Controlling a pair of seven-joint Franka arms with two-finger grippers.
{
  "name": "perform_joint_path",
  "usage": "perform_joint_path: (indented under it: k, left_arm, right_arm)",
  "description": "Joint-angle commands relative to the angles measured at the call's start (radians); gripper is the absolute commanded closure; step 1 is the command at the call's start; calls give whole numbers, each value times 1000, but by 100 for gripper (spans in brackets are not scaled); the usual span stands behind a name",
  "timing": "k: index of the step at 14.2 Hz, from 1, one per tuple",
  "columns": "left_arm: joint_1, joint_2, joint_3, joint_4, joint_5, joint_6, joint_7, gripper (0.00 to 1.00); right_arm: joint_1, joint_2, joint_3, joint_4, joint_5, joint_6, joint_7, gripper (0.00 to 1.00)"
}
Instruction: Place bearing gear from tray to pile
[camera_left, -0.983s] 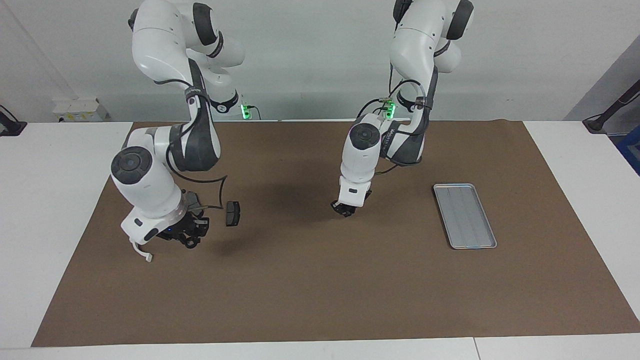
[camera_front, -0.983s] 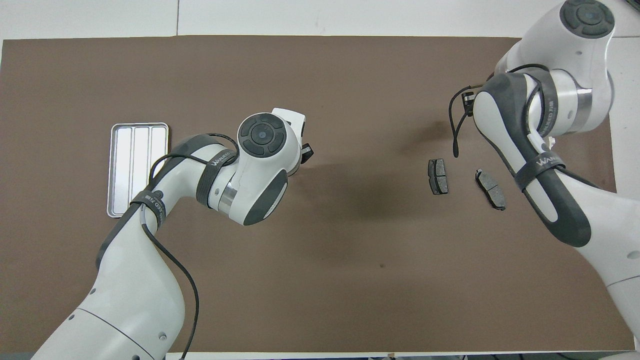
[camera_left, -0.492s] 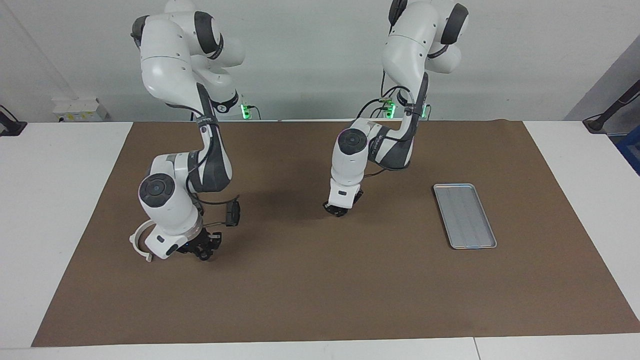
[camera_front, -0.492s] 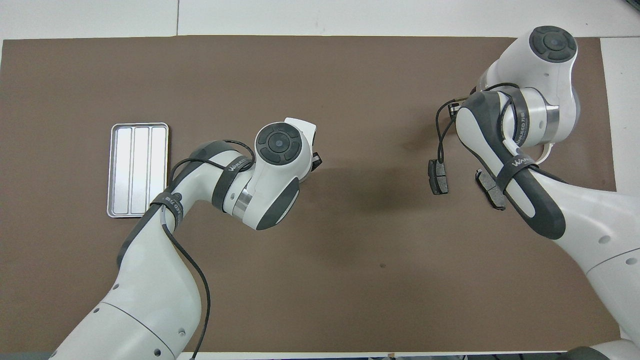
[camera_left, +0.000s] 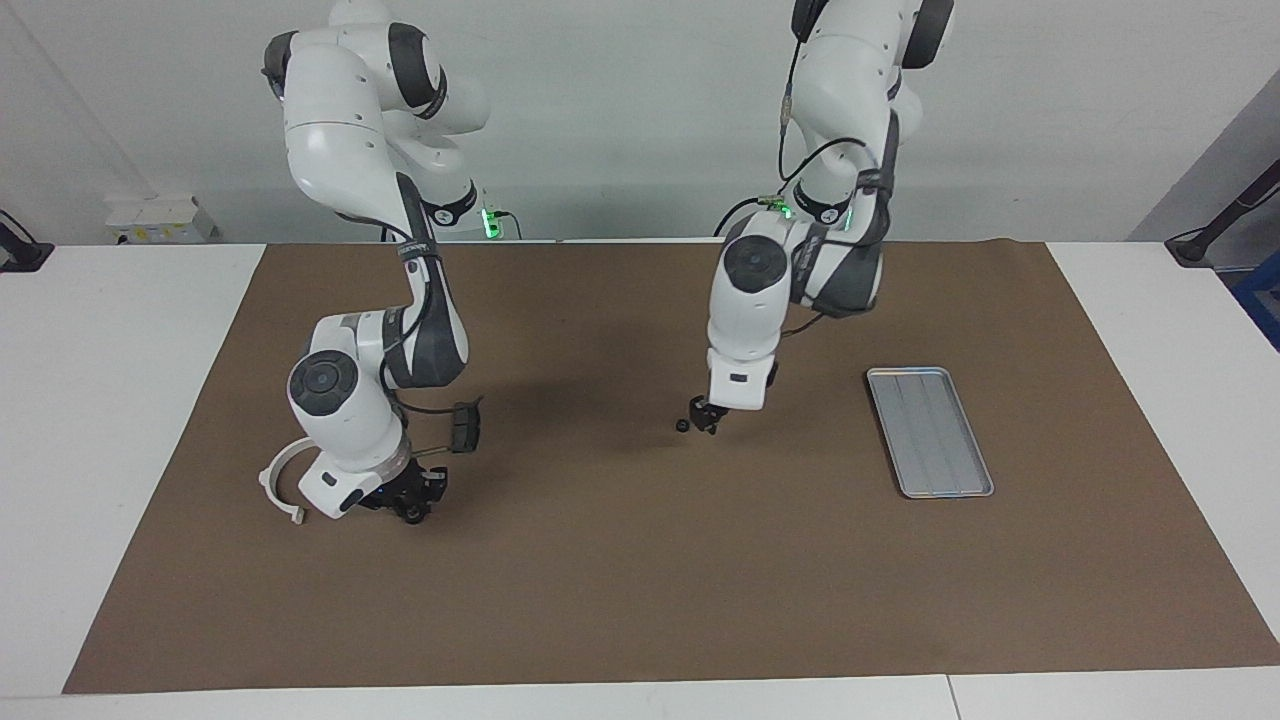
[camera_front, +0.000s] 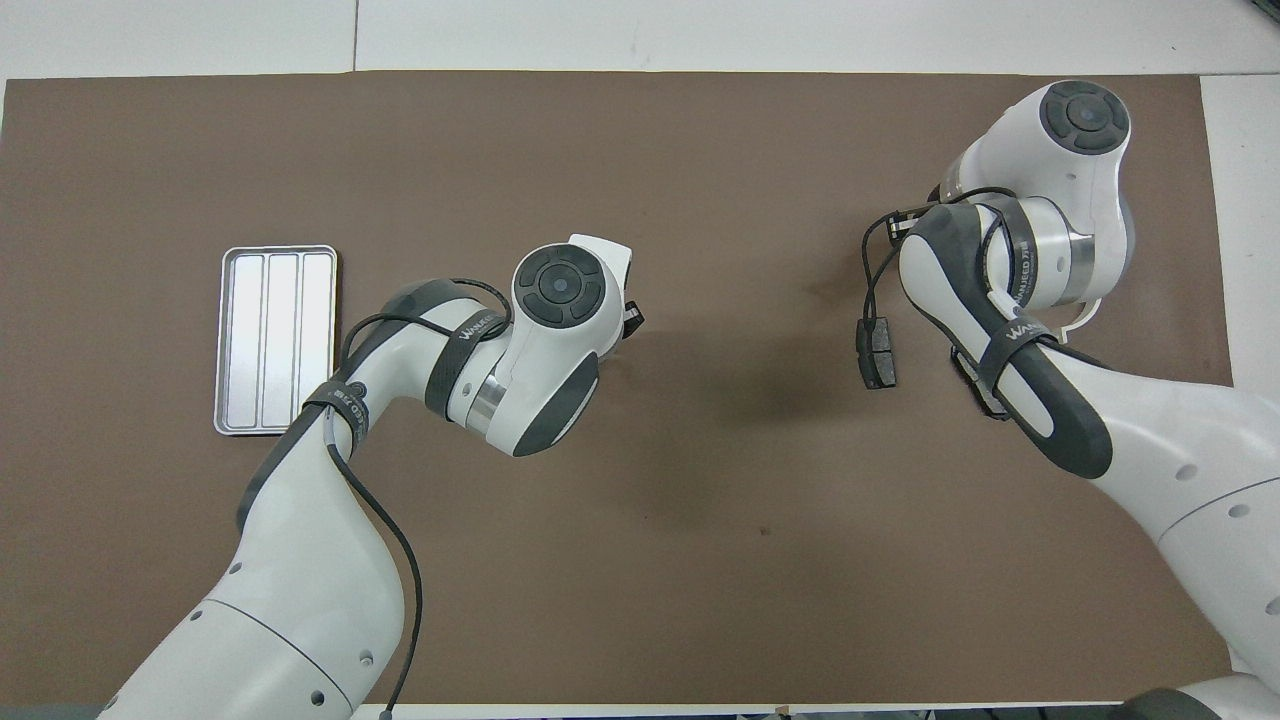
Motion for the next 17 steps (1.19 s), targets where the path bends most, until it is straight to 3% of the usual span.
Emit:
perform_joint_path:
  k: [1, 4, 6, 8, 11, 14, 17]
  left_arm:
    - [201, -249, -10, -56, 7, -195, 276, 0]
    - [373, -364, -10, -53, -5, -330, 559, 0]
    - [390, -387, -7, -52, -7, -381, 639, 0]
    - [392, -420, -2, -42, -5, -436, 642, 0]
    - [401, -463, 22, -29, -4, -490, 717, 0]
    - [407, -460, 32, -33, -4, -366, 831, 0]
    - [422, -415, 29, 5, -4, -369, 838, 0]
  right_arm:
    - [6, -28, 6, -26, 4, 6, 52, 1]
    - [60, -76, 5, 6, 3, -106, 135, 0]
    - [144, -110, 8, 63, 7, -233, 315, 0]
    - [259, -114, 14, 120, 23, -304, 607, 0]
    - [400, -113, 17, 128, 58, -286, 978, 0]
    - [523, -72, 17, 147, 58, -260, 1167, 0]
    - [581, 2, 14, 166, 44, -187, 1235, 0]
